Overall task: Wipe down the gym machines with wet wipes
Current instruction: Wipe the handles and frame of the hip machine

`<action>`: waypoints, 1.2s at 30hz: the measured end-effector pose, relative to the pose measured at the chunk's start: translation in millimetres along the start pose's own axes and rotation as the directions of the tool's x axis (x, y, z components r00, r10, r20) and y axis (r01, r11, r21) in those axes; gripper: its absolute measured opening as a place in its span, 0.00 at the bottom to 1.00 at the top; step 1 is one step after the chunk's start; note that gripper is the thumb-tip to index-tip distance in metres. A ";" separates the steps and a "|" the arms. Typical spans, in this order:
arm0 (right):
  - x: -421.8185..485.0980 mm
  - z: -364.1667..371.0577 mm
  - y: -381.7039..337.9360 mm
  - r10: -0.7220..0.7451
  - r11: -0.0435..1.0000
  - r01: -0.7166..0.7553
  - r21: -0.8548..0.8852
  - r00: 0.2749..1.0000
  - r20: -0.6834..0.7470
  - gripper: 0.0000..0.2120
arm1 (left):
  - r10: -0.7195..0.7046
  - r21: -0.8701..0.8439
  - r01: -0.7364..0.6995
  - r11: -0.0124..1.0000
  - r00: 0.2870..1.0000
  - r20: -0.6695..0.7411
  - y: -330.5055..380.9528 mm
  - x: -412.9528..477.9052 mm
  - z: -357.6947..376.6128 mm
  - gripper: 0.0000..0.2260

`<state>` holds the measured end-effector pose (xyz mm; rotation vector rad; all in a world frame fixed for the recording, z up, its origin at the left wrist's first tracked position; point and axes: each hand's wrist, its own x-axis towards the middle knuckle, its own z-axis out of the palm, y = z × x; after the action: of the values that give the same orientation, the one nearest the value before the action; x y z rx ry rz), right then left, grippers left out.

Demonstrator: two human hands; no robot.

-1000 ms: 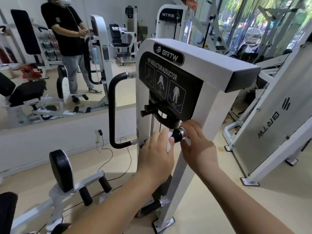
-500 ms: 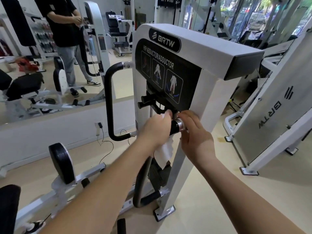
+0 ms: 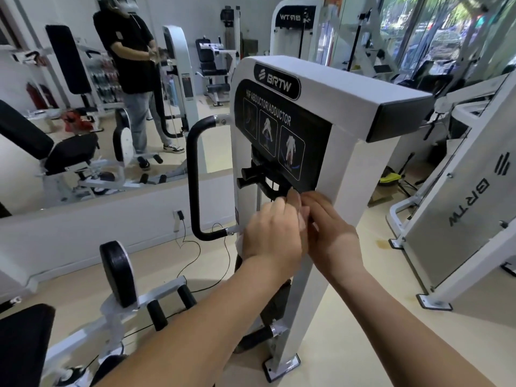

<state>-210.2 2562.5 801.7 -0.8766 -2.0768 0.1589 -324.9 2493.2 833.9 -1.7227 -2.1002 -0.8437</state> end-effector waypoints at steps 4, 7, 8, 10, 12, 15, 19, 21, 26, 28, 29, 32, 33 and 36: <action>-0.4 -5.6 0.6 -0.024 1.000 0.024 -0.003 1.000 -0.006 0.15 | 0.370 0.260 -0.355 0.898 0.929 -0.007 -32.0 -40.9 22.3 0.25; -1.7 -4.7 2.6 -0.055 0.998 0.055 0.008 0.998 -0.020 0.19 | 0.515 0.418 -0.491 0.764 0.855 0.062 -62.2 -58.6 25.0 0.24; -1.5 -5.5 4.2 -0.066 0.998 0.066 0.009 0.998 -0.006 0.20 | 0.560 0.453 -0.538 0.711 0.822 0.098 -74.7 -65.3 26.0 0.23; -0.6 -5.4 6.6 -0.075 0.997 0.075 0.017 0.997 0.001 0.23 | 0.613 0.490 -0.596 0.637 0.776 0.148 -96.7 -79.0 25.1 0.24; 1.5 -4.6 7.3 -0.066 0.997 0.066 0.040 0.998 0.000 0.23 | 0.609 0.510 -0.597 0.619 0.775 0.169 -101.9 -82.4 17.6 0.25; 2.4 -3.0 6.5 -0.069 0.995 0.068 0.076 0.998 0.006 0.22 | 0.607 0.504 -0.577 0.643 0.785 0.126 -77.6 -58.3 9.6 0.28; 2.3 -3.1 8.8 -0.096 0.994 0.097 0.059 0.995 -0.028 0.18 | 0.603 0.331 -0.567 0.755 0.797 -0.010 -41.8 -15.2 9.9 0.23; 1.6 -3.1 8.2 -0.084 0.995 0.085 0.051 0.996 -0.030 0.19 | 0.548 0.283 -0.515 0.809 0.835 -0.047 -41.8 -18.6 15.5 0.23; -2.2 -2.5 -2.3 -0.029 0.999 0.030 0.026 0.999 -0.034 0.23 | 0.323 0.149 -0.298 0.943 0.928 -0.186 -56.9 -65.3 32.9 0.28; -3.0 -0.1 -7.9 0.009 0.999 -0.008 0.031 0.999 -0.036 0.24 | 0.048 -0.017 -0.050 0.999 0.990 -0.132 -54.4 -85.7 37.7 0.29; -3.4 1.6 -9.8 0.022 0.999 -0.021 0.030 0.999 -0.034 0.24 | -0.148 -0.164 0.138 0.977 0.987 -0.054 -51.9 -96.7 38.3 0.29; -3.9 2.0 -11.3 0.015 1.000 -0.014 0.012 0.999 -0.035 0.25 | -0.630 -0.563 0.669 0.485 0.714 0.306 -38.9 -122.0 41.0 0.27; -3.7 0.9 -10.7 0.003 1.000 -0.003 0.009 0.999 -0.033 0.25 | -0.714 -0.631 0.720 0.290 0.602 0.358 -38.3 -123.1 39.6 0.22; -2.7 -2.8 -9.1 -0.010 1.000 0.010 0.009 1.000 -0.018 0.24 | -0.917 -0.685 0.721 -0.103 0.198 0.346 -61.3 -101.4 17.5 0.19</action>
<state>-211.8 2553.5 805.4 -0.8591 -2.0623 0.1551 -357.2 2417.2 747.2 0.1294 -2.6769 -2.4433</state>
